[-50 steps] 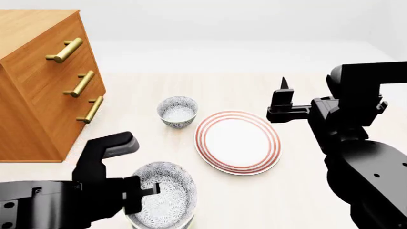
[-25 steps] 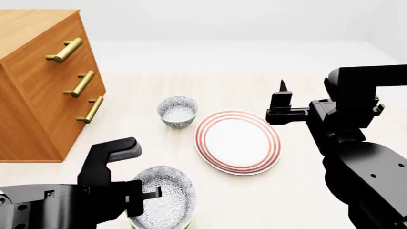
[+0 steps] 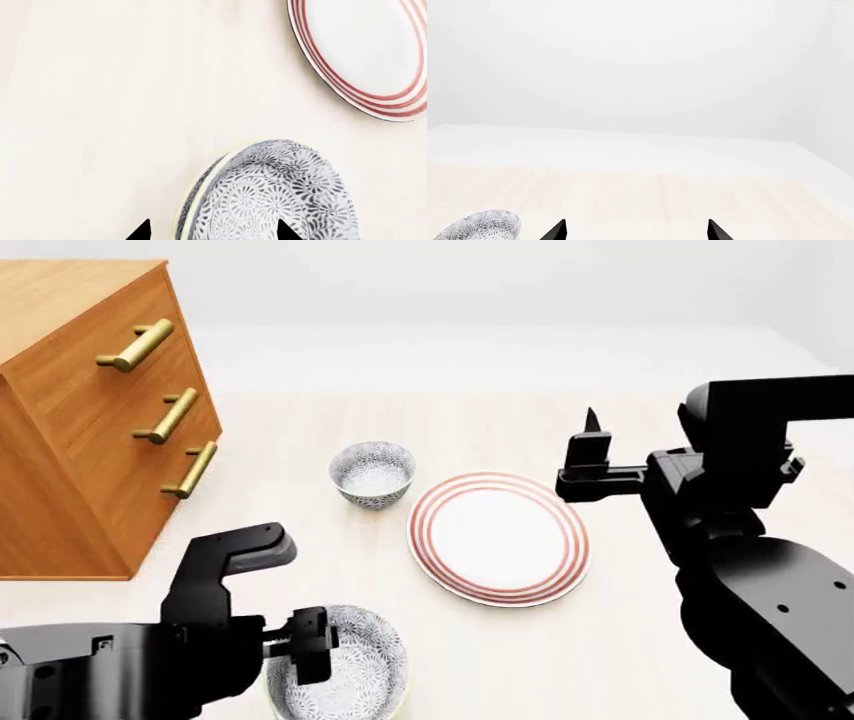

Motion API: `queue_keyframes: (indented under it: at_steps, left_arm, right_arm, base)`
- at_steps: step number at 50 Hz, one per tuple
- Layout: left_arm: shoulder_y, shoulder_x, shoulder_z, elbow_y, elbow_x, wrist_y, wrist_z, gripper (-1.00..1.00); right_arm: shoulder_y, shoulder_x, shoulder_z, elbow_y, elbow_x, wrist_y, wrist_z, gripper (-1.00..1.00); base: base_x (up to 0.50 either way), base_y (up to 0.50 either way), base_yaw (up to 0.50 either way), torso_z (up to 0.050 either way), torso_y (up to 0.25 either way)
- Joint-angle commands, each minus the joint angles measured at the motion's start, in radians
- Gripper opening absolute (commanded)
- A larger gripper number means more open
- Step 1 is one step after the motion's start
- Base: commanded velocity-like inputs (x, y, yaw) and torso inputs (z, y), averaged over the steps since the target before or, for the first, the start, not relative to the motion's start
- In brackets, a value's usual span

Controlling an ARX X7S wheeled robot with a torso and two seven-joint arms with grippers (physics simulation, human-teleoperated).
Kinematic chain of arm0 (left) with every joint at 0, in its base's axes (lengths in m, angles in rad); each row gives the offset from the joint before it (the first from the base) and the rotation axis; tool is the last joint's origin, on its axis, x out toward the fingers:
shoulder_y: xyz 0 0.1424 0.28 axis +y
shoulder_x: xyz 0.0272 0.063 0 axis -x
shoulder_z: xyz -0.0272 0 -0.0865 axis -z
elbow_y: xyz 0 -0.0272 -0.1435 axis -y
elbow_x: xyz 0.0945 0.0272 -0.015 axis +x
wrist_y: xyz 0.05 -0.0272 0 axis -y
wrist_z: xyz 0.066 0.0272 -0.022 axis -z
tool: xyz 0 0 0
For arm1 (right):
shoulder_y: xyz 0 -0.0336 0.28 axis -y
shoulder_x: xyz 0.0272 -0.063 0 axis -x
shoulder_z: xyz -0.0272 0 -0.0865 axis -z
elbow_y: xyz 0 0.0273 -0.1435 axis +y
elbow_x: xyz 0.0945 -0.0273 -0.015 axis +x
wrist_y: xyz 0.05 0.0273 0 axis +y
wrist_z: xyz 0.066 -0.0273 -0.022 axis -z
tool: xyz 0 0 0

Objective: Stack the bowl in the middle on the bowl at the back.

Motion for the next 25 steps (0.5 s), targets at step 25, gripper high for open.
queue_keyframes:
  at_steps: [25]
  left_arm:
    - [-0.176,-0.109,-0.225,0.306,0.197,-0.024,0.084,1.00]
  right_arm:
    - [0.052,-0.061,0.165,-0.226,0.163,0.259,0.095,1.00]
  base:
    - [0.00,0.00,0.00,0.000,0.000]
